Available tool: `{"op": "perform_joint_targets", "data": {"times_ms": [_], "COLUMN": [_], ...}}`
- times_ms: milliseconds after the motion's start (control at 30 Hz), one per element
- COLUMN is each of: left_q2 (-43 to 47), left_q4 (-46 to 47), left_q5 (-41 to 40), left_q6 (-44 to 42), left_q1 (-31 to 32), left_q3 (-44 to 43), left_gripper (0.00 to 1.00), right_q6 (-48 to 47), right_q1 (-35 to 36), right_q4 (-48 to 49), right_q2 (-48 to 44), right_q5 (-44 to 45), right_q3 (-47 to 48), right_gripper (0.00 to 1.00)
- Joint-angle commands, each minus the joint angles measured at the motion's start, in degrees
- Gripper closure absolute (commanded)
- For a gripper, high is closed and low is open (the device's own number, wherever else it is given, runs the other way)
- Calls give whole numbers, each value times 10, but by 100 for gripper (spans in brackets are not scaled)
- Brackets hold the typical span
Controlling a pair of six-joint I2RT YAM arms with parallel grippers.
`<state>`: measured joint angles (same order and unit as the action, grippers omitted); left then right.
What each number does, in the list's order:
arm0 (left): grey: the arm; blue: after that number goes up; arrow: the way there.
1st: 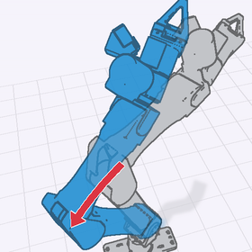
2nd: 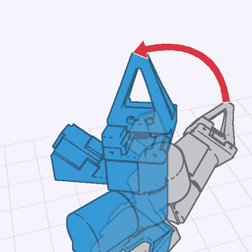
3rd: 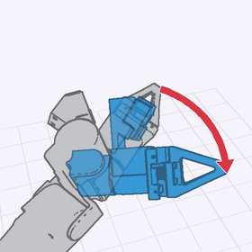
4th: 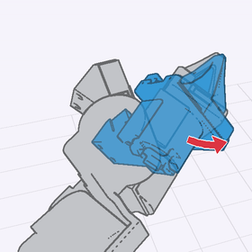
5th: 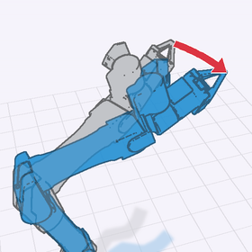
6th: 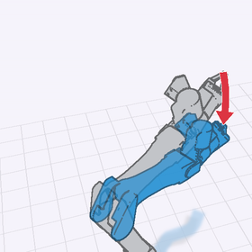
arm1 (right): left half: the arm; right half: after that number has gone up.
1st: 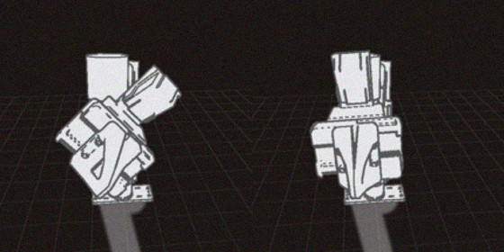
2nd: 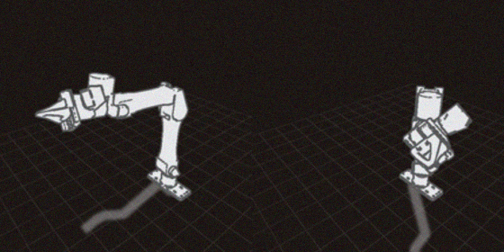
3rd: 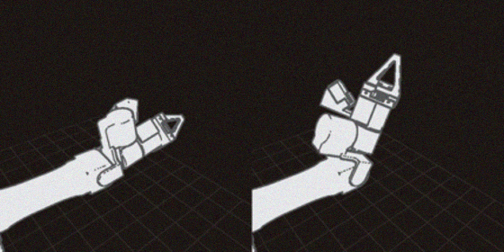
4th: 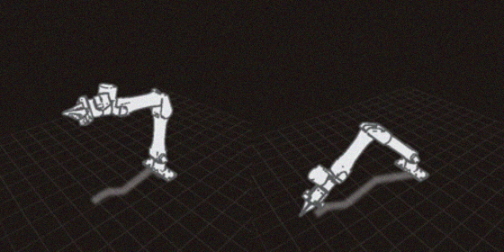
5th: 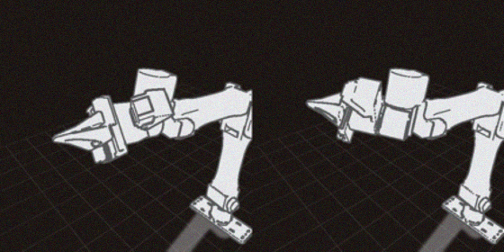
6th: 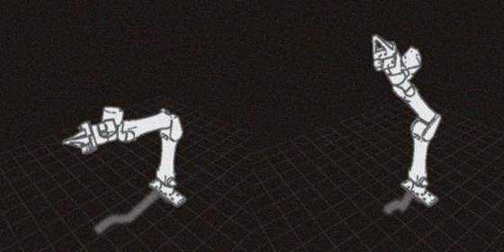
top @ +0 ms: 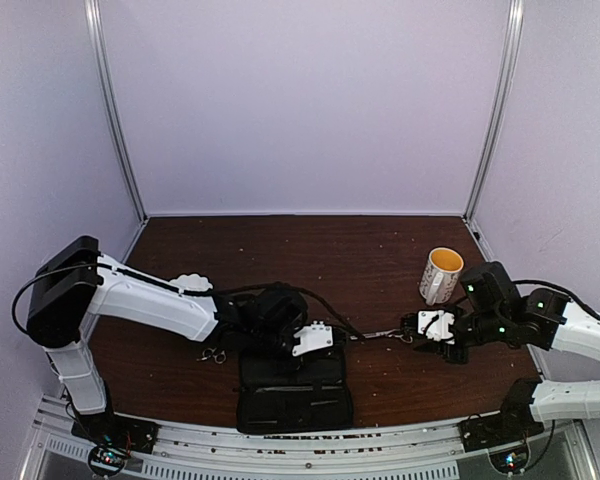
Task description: Sort the hair-cutting tools
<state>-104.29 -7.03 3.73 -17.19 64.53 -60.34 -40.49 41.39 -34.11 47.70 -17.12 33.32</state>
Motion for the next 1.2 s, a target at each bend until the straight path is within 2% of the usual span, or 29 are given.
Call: {"op": "perform_joint_targets", "data": {"times_ms": [0, 100, 267, 367, 633, 833, 1000, 1167], "left_q2": [2, 2, 10, 23, 41, -11, -47, -49], "left_q4": [-17, -30, -43, -52, -16, -6, -12, -16], "left_q5": [-16, -37, -50, -43, 6, -46, -110, -118], "left_q6": [11, 15, 24, 28, 71, 145, 164, 161], "left_q1": [-4, -4, -3, -2, -1, 11, 41, 46], "left_q3": [12, 9, -5, -17, -44, -93, -125, -124], "left_gripper": [92, 88, 66, 58, 59, 59, 56, 55], "right_q6": [6, 5, 5, 5, 9, 16, 17, 17], "right_q1": [-1, -1, -1, -2, -3, -13, -21, -24], "right_q4": [11, 11, 11, 10, 13, 17, 20, 22], "right_q2": [-1, -1, 0, -1, -4, -14, -19, -23], "right_q5": [1, 1, 0, 1, 6, 10, 11, 14], "right_q3": [-7, -7, -8, -8, -10, -9, -11, -12], "right_gripper": [76, 76, 76, 75, 75, 74, 71, 70]}}
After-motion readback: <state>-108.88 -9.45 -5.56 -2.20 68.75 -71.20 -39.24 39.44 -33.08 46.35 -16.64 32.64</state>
